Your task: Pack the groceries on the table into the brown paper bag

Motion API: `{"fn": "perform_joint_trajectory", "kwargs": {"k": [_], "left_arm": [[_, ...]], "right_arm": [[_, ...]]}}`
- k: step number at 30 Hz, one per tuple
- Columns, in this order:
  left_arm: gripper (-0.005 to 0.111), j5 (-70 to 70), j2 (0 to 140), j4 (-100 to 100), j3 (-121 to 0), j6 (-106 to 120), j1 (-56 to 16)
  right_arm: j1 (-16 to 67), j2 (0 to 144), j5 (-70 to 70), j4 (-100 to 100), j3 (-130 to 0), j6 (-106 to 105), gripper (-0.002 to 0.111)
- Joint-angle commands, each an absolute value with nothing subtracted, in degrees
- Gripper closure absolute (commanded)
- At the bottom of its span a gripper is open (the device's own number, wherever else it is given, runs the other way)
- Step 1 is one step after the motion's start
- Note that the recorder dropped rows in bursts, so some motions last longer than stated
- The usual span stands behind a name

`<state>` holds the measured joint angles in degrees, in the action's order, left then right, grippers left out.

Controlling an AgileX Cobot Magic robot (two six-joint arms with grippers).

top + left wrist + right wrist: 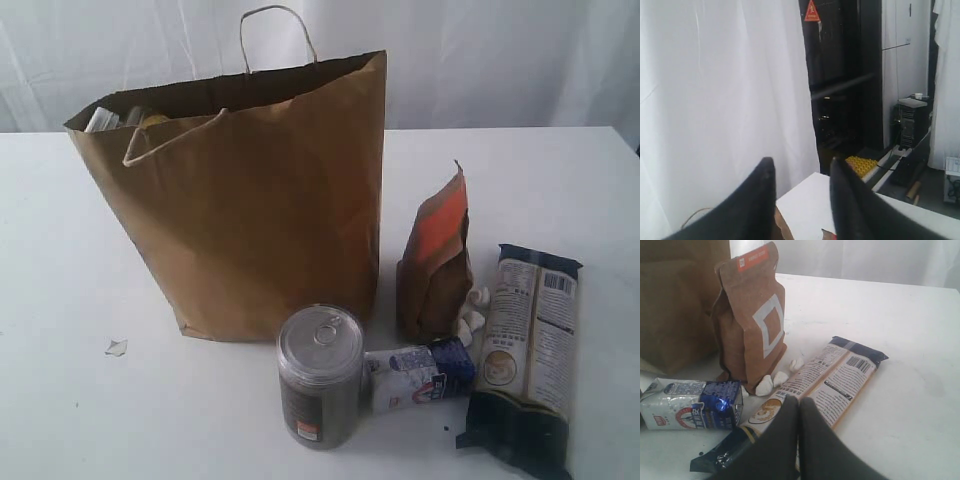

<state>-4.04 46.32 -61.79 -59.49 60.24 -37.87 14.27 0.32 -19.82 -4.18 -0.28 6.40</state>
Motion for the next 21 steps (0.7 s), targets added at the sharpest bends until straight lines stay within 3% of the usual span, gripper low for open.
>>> {"fn": "perform_joint_trajectory", "kwargs": {"k": [1, 5, 13, 21], "left_arm": [[0.086, -11.0, 42.5, -57.5, -59.7, 60.1, -37.8], [0.107, -20.5, 39.6, -44.9, -59.7, 55.9, -37.8], [0.107, -33.0, 37.3, -7.9, -59.7, 16.7, -37.8], [0.107, -38.0, 34.9, -1.3, -55.0, 0.9, -37.8]], "right_arm": [[14.3, 0.0, -19.6, -4.6, 0.0, 6.3, 0.108], [14.3, 0.0, -19.6, -4.6, 0.0, 6.3, 0.108], [14.3, 0.0, -19.6, -4.6, 0.0, 6.3, 0.108], [14.3, 0.0, -19.6, -4.6, 0.0, 6.3, 0.108]]}}
